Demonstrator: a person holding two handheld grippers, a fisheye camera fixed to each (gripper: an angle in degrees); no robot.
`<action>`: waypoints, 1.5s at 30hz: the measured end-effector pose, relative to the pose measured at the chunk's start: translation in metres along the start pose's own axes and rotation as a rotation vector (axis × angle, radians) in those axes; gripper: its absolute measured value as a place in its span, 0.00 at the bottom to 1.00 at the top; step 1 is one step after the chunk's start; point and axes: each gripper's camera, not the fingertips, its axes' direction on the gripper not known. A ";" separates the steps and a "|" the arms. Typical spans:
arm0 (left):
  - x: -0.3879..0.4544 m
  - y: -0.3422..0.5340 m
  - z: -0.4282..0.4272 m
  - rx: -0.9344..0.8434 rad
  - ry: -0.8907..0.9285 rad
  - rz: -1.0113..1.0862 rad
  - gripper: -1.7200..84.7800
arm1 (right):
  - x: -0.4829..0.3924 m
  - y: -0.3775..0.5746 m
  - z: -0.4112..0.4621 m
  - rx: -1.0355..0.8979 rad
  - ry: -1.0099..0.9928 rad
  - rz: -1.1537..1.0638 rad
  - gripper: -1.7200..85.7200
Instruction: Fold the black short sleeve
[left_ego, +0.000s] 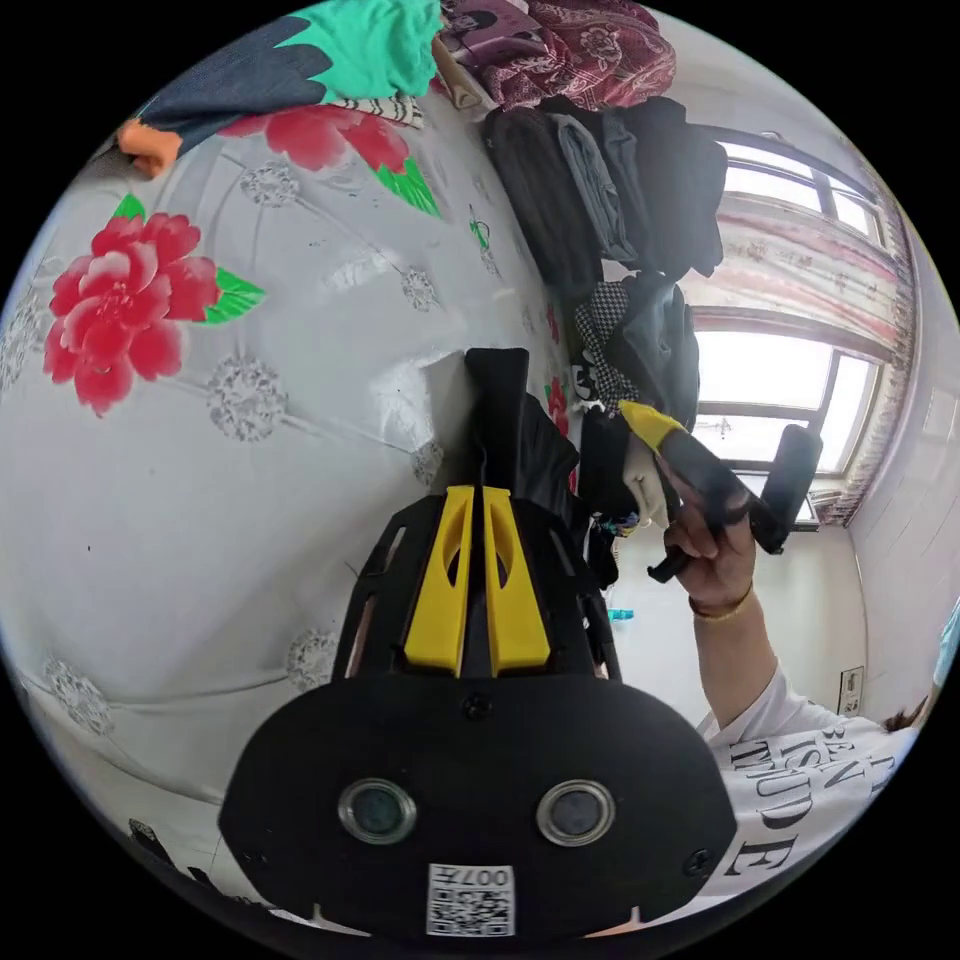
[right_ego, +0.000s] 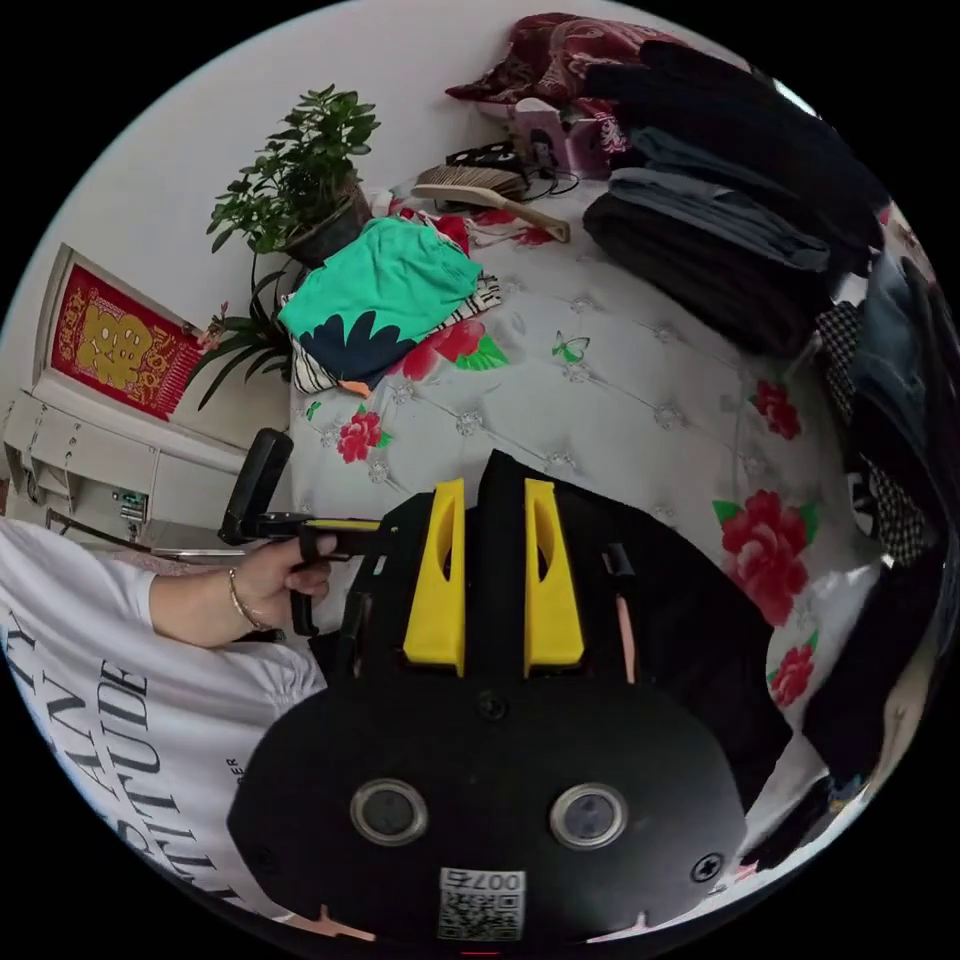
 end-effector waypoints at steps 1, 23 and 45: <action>-0.003 0.004 -0.002 0.009 0.007 -0.011 0.01 | 0.000 -0.019 0.017 -0.038 0.004 -0.023 0.11; 0.113 0.124 0.071 -0.284 -0.131 0.958 0.03 | 0.130 0.158 -0.015 0.045 -0.215 0.107 0.02; 0.112 0.198 0.197 -0.626 -0.390 0.974 0.01 | 0.128 0.402 -0.016 0.413 -0.187 0.722 0.07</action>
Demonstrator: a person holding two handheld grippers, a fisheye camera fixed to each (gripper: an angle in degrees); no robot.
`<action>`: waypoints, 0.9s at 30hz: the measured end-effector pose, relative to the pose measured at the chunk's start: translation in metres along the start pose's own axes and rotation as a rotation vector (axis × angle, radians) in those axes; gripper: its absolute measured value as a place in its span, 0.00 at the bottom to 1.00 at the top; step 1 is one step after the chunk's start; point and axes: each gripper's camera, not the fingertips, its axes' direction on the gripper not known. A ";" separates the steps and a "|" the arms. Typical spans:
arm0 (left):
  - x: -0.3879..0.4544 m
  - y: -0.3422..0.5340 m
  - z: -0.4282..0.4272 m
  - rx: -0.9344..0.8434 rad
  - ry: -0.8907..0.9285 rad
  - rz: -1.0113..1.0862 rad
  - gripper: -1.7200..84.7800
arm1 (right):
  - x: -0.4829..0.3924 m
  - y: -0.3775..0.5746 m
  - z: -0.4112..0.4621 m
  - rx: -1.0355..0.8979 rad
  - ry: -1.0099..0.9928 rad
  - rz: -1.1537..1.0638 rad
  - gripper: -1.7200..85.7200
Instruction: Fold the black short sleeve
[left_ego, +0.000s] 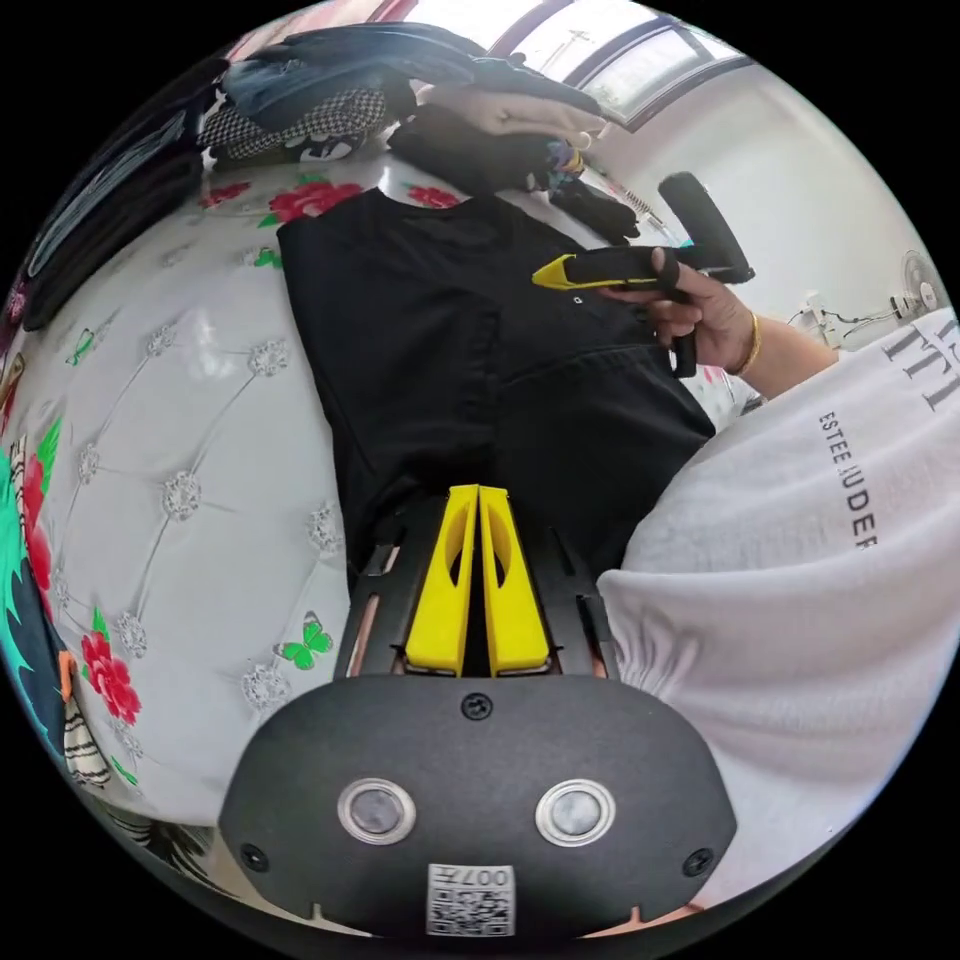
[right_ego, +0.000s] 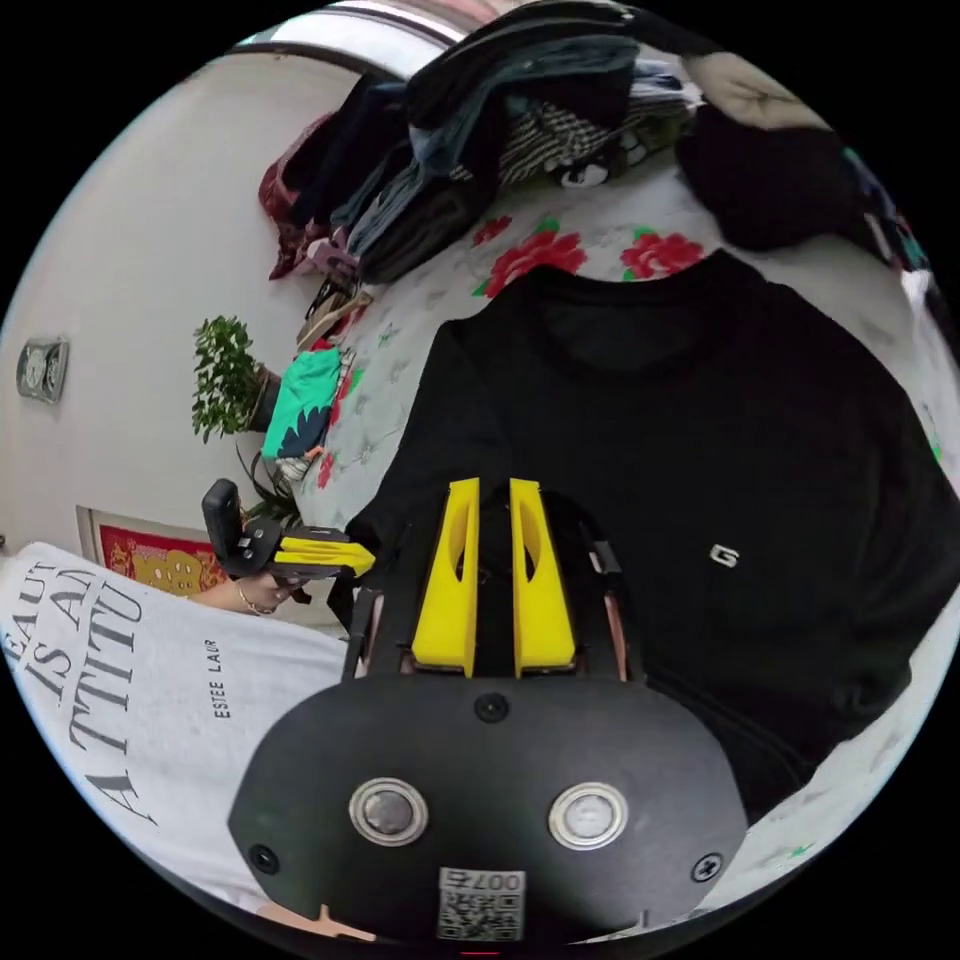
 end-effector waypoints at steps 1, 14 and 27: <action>0.005 -0.004 -0.007 0.026 -0.005 0.005 0.01 | 0.019 0.020 -0.029 0.081 0.047 0.070 0.07; 0.084 -0.245 0.044 0.035 0.030 0.429 0.08 | 0.210 0.206 -0.143 0.567 -0.169 0.751 0.08; 0.224 -0.442 0.215 -0.316 0.241 0.682 0.18 | 0.215 0.274 -0.180 0.656 -0.082 0.723 0.03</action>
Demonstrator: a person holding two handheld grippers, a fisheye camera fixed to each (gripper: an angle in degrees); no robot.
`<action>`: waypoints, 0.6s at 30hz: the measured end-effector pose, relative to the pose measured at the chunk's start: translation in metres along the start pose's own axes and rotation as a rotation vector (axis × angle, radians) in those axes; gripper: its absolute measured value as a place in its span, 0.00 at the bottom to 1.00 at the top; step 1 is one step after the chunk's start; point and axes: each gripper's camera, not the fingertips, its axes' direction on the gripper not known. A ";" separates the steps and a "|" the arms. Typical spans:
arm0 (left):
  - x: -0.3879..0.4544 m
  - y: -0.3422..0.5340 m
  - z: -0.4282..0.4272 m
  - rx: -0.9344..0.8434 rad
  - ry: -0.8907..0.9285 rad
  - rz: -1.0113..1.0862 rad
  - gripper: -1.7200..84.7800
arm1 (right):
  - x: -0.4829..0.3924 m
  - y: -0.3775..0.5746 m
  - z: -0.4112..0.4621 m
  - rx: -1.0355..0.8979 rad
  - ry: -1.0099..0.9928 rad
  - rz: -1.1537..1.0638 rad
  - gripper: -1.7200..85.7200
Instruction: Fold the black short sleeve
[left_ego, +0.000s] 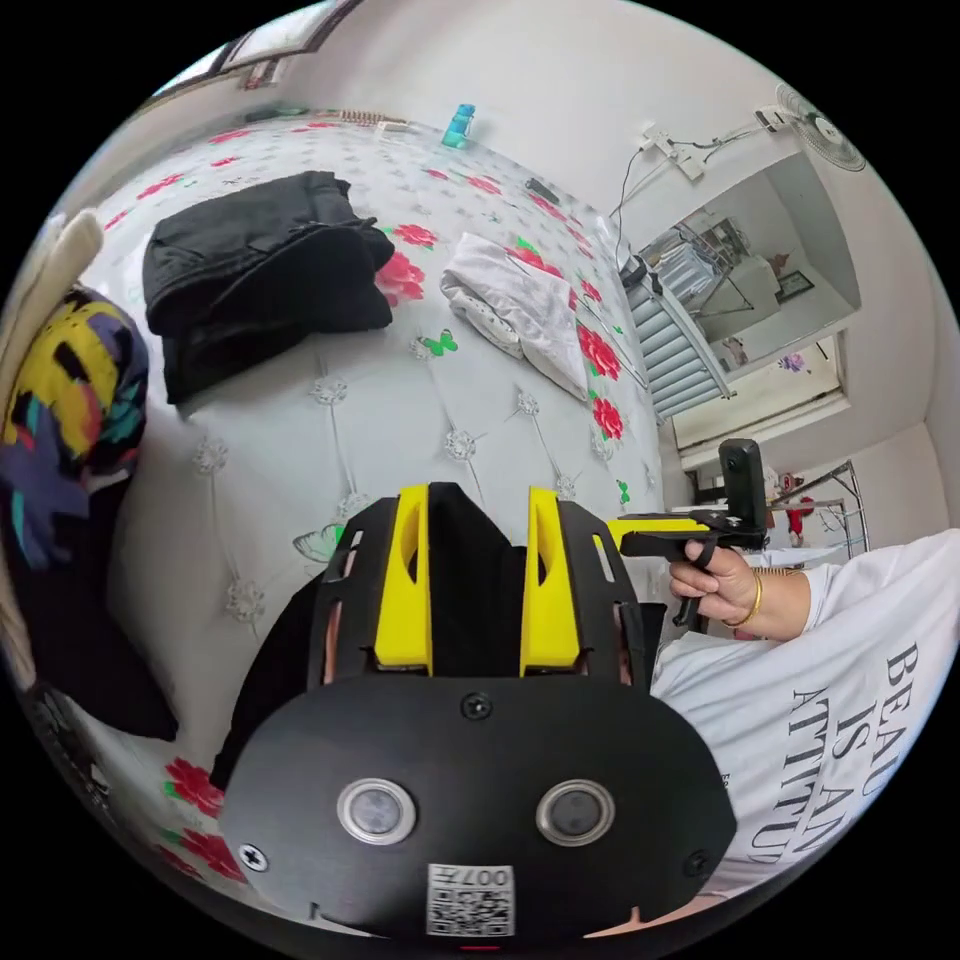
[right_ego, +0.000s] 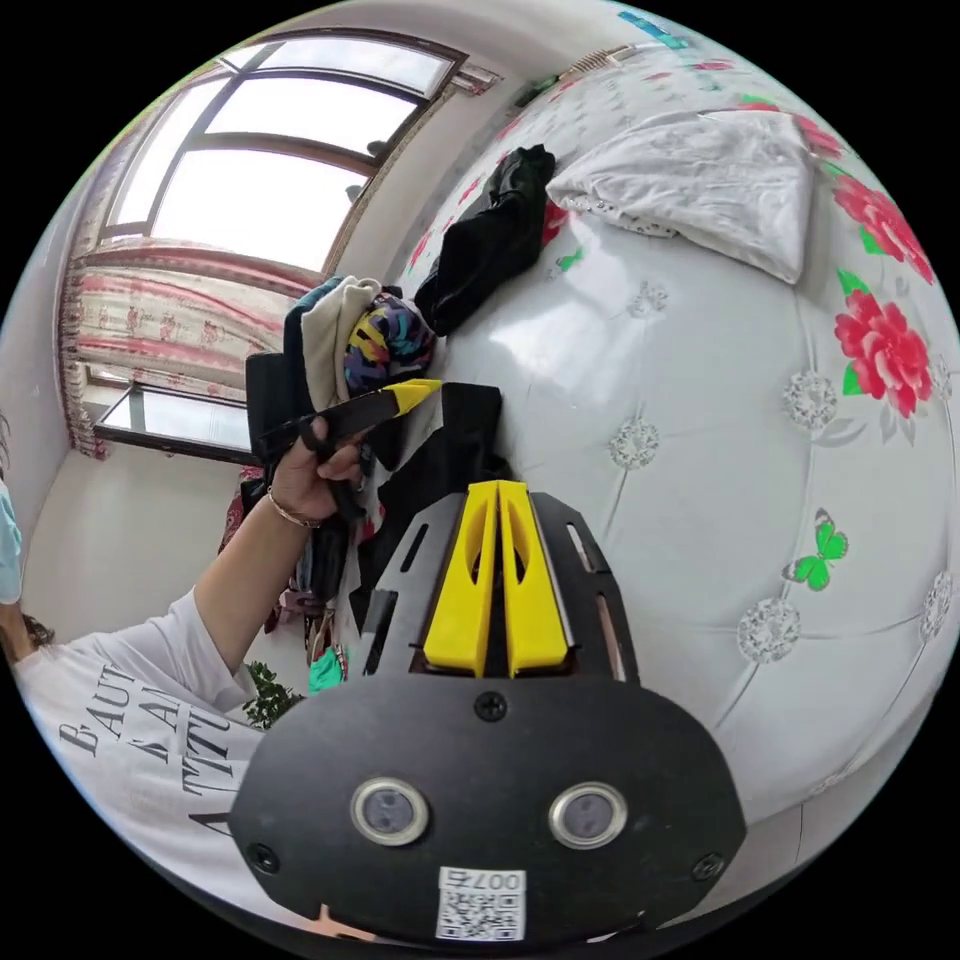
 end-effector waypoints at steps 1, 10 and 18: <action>-0.002 -0.006 0.013 -0.050 -0.007 0.017 0.18 | 0.012 0.000 0.000 -0.024 -0.021 0.037 0.03; -0.048 -0.018 0.025 -0.091 0.041 -0.144 0.02 | 0.015 -0.023 0.042 -0.173 -0.092 0.045 0.05; -0.098 0.038 -0.035 0.178 0.267 -0.272 0.01 | 0.012 -0.010 0.000 -0.134 -0.098 -0.067 0.02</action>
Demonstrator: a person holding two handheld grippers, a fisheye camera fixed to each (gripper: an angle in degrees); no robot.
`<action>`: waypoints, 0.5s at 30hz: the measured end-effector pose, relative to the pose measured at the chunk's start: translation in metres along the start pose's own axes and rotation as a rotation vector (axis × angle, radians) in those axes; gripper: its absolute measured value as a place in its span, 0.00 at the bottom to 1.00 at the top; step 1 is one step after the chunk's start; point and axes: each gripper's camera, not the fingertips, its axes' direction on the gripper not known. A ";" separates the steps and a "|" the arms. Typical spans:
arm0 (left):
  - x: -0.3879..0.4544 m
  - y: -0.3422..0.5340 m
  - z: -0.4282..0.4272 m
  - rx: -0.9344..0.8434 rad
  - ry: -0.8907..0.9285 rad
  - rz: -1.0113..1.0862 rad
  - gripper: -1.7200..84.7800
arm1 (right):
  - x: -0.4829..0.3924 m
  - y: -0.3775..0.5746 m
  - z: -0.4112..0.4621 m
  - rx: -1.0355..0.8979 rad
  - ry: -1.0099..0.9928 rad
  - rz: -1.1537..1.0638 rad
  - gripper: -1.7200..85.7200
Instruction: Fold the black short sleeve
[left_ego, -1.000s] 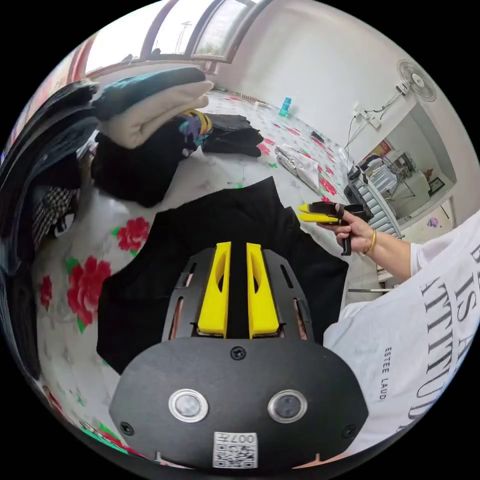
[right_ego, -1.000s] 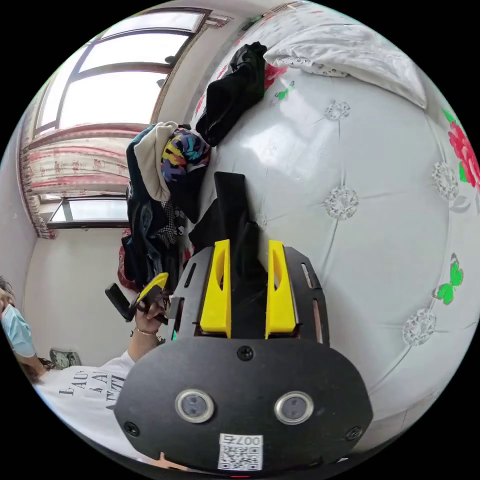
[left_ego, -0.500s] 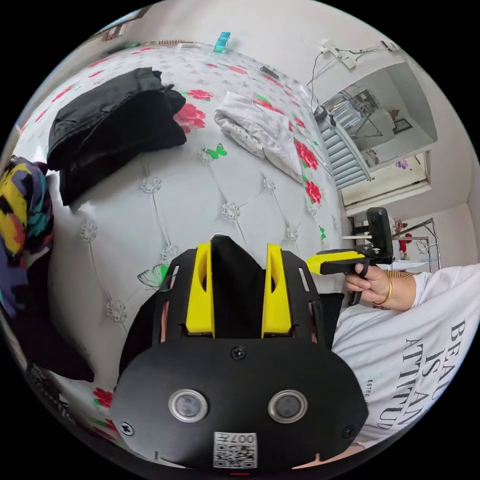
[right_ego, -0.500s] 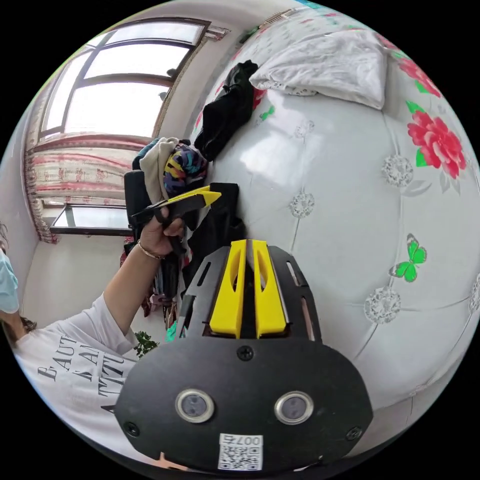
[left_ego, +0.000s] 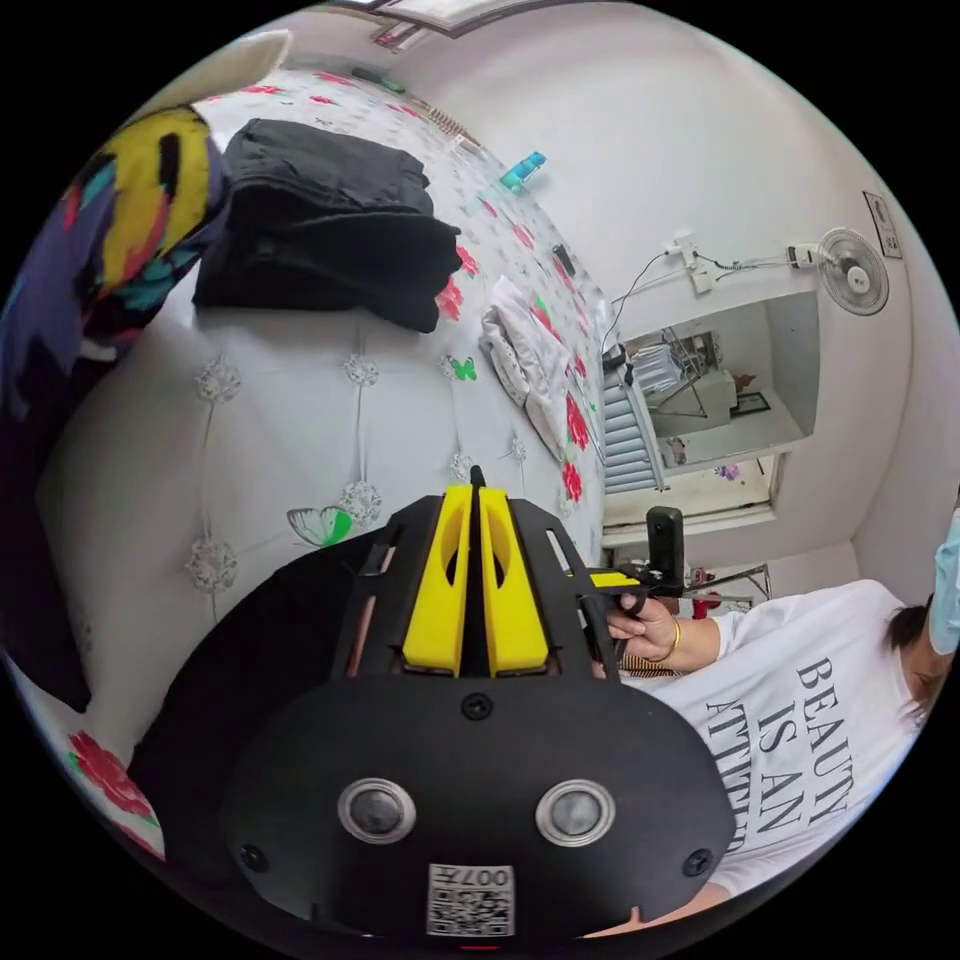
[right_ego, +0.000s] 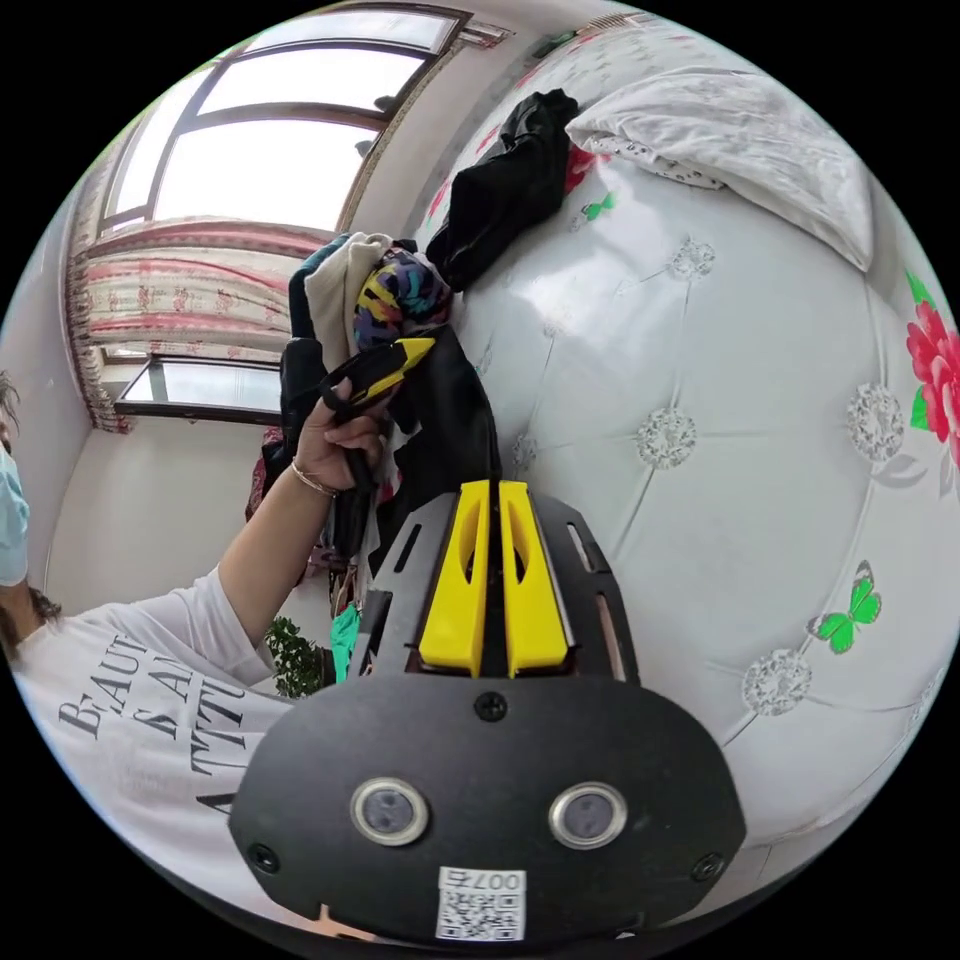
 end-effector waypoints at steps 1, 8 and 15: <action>-0.008 0.008 -0.008 0.020 0.022 -0.007 0.01 | 0.003 0.004 -0.002 0.005 -0.013 0.004 0.02; -0.037 0.037 -0.038 0.117 0.110 -0.083 0.01 | -0.062 0.002 0.008 -0.044 0.048 -0.291 0.02; -0.043 0.117 -0.114 0.273 0.104 -0.019 0.01 | -0.164 0.031 0.063 -0.275 0.220 -0.827 0.02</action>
